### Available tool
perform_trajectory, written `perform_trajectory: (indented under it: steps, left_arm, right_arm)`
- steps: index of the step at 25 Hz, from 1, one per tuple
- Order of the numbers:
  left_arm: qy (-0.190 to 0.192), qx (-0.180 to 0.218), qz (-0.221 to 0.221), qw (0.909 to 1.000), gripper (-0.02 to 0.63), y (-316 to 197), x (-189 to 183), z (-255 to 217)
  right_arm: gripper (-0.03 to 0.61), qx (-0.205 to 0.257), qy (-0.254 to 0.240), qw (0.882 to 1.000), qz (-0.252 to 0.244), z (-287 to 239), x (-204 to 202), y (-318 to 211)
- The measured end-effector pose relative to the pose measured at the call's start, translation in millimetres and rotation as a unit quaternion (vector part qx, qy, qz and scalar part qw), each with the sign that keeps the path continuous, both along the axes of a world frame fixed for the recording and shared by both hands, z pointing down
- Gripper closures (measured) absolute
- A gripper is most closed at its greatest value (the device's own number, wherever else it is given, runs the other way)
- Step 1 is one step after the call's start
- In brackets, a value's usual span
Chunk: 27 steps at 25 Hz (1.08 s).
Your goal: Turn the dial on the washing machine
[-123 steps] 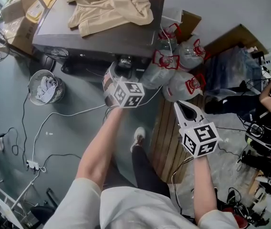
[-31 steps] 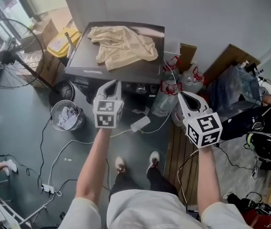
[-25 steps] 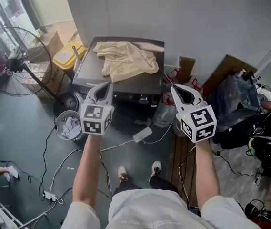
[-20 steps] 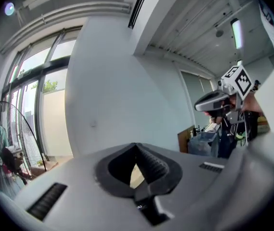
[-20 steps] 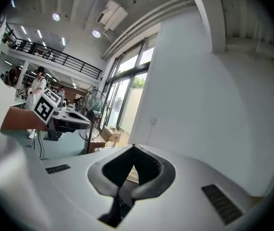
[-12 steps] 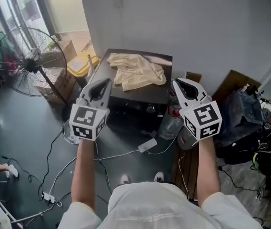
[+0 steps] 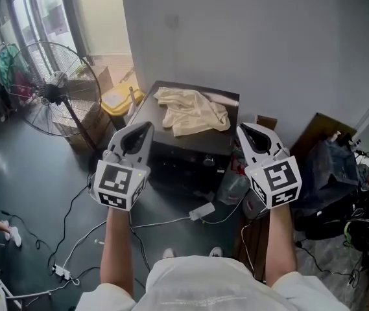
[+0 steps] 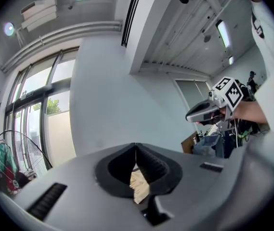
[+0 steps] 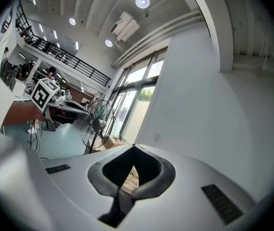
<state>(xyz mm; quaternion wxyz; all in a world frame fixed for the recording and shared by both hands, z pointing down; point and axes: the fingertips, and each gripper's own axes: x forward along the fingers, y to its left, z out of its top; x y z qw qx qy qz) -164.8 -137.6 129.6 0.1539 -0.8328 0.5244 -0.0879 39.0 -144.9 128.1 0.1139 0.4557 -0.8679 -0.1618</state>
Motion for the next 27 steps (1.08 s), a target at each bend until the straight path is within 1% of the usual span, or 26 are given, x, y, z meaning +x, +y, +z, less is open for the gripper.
perform_trajectory:
  steps: [4,11,22,27]
  left_arm:
    - [0.001,0.002,-0.004,1.0,0.597,9.1,1.0,2.9]
    - [0.005,-0.008,-0.002,1.0,0.597,20.3,1.9,11.4]
    - [0.003,-0.022,-0.01,0.9997,0.595,20.1,0.3,27.2]
    - [0.004,-0.024,-0.01,0.9997,0.595,20.0,0.6,26.6]
  right_arm:
    - [0.565,-0.002,0.004,1.0,-0.006,4.3,-3.6,7.7]
    - [0.565,-0.009,0.008,1.0,-0.013,9.0,-10.3,18.0]
    - [0.565,-0.018,0.008,1.0,-0.021,21.0,-14.8,15.6]
    - [0.565,-0.021,0.01,0.999,-0.023,24.9,-16.2,14.7]
